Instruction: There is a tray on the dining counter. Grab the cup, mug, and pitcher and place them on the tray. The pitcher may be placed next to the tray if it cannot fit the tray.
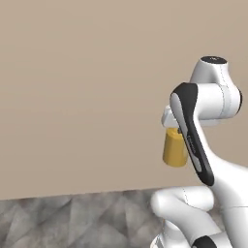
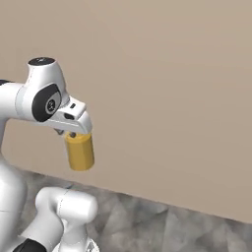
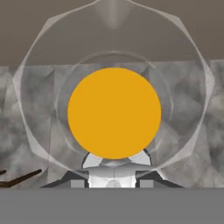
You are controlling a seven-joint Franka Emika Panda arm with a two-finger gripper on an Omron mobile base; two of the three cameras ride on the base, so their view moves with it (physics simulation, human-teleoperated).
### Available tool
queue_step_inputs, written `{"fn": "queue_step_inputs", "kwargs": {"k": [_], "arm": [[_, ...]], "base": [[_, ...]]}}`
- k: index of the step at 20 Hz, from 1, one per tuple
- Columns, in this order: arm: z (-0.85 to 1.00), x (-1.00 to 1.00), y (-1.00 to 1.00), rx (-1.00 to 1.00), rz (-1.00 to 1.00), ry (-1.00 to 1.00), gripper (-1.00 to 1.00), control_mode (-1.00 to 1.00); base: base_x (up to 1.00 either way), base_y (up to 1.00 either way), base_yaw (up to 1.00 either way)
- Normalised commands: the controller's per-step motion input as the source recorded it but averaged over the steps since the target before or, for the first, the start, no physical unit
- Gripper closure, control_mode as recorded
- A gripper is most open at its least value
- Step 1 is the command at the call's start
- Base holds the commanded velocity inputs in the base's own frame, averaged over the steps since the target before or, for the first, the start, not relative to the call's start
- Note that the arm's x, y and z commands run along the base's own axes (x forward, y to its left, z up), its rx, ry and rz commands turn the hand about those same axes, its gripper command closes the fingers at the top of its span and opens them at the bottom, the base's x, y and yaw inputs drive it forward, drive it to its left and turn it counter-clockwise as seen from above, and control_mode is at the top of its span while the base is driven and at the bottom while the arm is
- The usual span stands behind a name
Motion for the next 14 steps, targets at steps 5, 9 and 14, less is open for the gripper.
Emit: {"fn": "queue_step_inputs", "kwargs": {"k": [5,9,14], "arm": [[0.0,0.0,0.0,0.0,0.0,0.0,1.0,1.0],[0.0,0.0,0.0,0.0,0.0,0.0,1.0,1.0],[0.0,0.0,0.0,0.0,0.0,0.0,1.0,1.0]], "base": [[1.0,-0.49,0.74],[1.0,-0.54,0.76],[1.0,-0.59,0.74]]}}
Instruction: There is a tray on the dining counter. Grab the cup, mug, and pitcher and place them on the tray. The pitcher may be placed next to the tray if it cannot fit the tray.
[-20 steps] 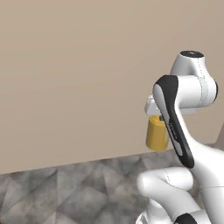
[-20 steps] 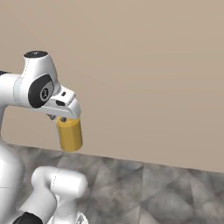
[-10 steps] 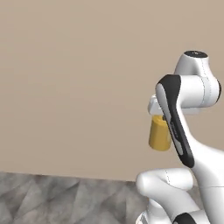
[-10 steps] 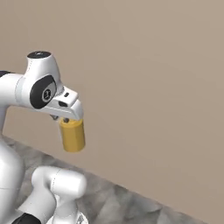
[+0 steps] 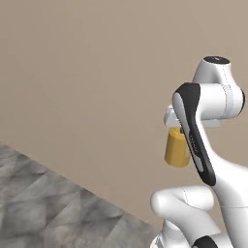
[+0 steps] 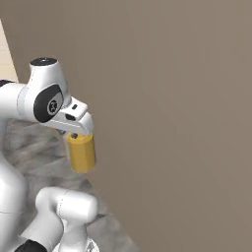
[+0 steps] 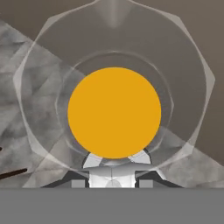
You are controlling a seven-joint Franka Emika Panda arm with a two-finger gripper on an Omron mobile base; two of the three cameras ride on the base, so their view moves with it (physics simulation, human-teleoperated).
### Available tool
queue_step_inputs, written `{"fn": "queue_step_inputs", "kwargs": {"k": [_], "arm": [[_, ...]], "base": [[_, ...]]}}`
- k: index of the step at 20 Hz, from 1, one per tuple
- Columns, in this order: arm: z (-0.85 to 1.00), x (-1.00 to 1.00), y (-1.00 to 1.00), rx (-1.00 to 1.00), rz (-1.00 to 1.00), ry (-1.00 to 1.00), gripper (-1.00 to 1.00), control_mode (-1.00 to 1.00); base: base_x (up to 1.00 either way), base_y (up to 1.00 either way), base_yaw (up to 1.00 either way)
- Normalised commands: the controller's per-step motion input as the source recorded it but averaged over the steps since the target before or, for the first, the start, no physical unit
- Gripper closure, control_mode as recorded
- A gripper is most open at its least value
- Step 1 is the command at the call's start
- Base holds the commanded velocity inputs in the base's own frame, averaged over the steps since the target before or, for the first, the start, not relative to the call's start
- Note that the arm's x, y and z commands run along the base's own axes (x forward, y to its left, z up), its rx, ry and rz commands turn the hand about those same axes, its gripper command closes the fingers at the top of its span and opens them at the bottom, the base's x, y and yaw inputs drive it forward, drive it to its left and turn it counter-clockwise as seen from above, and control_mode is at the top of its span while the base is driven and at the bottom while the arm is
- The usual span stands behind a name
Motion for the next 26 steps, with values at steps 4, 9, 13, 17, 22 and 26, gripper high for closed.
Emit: {"fn": "queue_step_inputs", "kwargs": {"k": [4,9,13,17,22,26], "arm": [[0.0,0.0,0.0,0.0,0.0,0.0,1.0,1.0],[0.0,0.0,0.0,0.0,0.0,0.0,1.0,1.0],[0.0,0.0,0.0,0.0,0.0,0.0,1.0,1.0],[0.0,0.0,0.0,0.0,0.0,0.0,1.0,1.0],[0.0,0.0,0.0,0.0,0.0,0.0,1.0,1.0],[0.0,0.0,0.0,0.0,0.0,0.0,1.0,1.0]], "base": [[0.98,-0.94,0.62],[0.78,-0.47,0.54],[0.58,0.0,0.82],[0.69,0.0,0.83],[0.96,-0.52,0.55],[1.0,-0.31,0.41]]}}
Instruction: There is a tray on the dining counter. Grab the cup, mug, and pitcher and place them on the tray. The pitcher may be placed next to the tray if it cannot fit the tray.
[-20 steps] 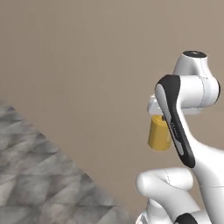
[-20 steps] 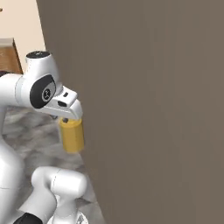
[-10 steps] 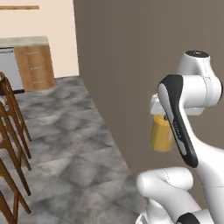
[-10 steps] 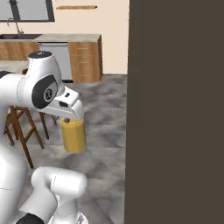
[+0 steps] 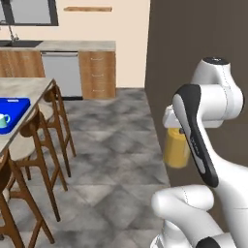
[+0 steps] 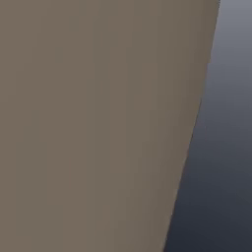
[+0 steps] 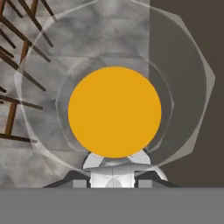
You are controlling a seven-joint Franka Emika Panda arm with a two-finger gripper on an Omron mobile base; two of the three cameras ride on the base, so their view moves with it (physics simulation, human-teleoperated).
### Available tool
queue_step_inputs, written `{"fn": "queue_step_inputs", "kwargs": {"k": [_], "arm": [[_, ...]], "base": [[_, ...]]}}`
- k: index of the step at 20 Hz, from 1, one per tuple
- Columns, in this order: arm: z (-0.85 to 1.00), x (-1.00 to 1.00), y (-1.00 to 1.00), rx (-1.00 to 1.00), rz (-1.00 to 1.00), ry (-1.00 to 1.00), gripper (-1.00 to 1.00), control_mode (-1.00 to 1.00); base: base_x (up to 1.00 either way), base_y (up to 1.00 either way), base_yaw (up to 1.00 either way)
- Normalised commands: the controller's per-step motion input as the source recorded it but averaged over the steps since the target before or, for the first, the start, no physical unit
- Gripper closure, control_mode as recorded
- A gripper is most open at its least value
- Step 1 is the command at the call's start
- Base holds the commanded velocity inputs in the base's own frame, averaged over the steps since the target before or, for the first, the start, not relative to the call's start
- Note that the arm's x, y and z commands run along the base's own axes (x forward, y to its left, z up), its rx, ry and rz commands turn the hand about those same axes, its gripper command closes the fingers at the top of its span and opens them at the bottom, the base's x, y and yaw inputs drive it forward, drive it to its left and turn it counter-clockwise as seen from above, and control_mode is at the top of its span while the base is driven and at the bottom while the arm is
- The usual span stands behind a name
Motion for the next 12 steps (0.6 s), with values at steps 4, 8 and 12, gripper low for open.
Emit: {"fn": "queue_step_inputs", "kwargs": {"k": [4,8,12], "arm": [[0.0,0.0,0.0,0.0,0.0,0.0,1.0,1.0],[0.0,0.0,0.0,0.0,0.0,0.0,1.0,1.0],[0.0,0.0,0.0,0.0,0.0,0.0,1.0,1.0]], "base": [[1.0,0.0,0.52],[1.0,-0.13,0.55],[1.0,-0.09,0.55]]}}
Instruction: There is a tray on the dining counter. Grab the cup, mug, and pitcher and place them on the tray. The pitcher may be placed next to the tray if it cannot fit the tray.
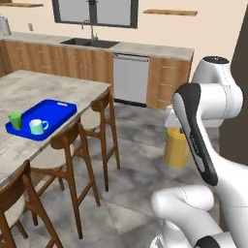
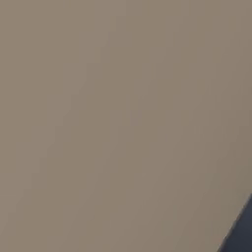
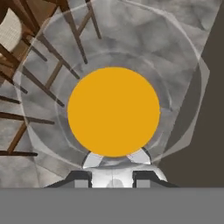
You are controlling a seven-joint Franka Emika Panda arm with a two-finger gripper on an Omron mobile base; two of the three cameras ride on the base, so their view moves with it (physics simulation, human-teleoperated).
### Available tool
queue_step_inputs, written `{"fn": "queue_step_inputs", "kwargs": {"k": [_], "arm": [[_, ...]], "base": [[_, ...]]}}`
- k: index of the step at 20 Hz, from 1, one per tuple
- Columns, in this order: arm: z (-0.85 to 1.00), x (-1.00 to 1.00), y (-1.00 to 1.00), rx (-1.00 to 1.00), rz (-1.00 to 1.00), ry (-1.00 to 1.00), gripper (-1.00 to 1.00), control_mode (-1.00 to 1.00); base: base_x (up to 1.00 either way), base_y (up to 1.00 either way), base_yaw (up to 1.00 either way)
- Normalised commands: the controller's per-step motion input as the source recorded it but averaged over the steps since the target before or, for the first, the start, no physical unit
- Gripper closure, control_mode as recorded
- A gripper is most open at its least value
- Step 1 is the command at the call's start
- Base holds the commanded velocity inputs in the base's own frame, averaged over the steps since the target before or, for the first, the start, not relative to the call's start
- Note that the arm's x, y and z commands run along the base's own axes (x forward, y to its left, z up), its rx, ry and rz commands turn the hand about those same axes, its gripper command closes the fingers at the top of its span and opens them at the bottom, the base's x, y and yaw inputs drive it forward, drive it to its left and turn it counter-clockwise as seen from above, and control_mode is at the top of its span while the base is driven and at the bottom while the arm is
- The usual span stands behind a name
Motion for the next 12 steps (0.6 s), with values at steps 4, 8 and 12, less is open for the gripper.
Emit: {"fn": "queue_step_inputs", "kwargs": {"k": [4,8,12], "arm": [[0.0,0.0,0.0,0.0,0.0,0.0,1.0,1.0],[0.0,0.0,0.0,0.0,0.0,0.0,1.0,1.0],[0.0,0.0,0.0,0.0,0.0,0.0,1.0,1.0]], "base": [[1.0,-0.23,0.57],[1.0,-0.27,0.57],[1.0,-0.29,0.59]]}}
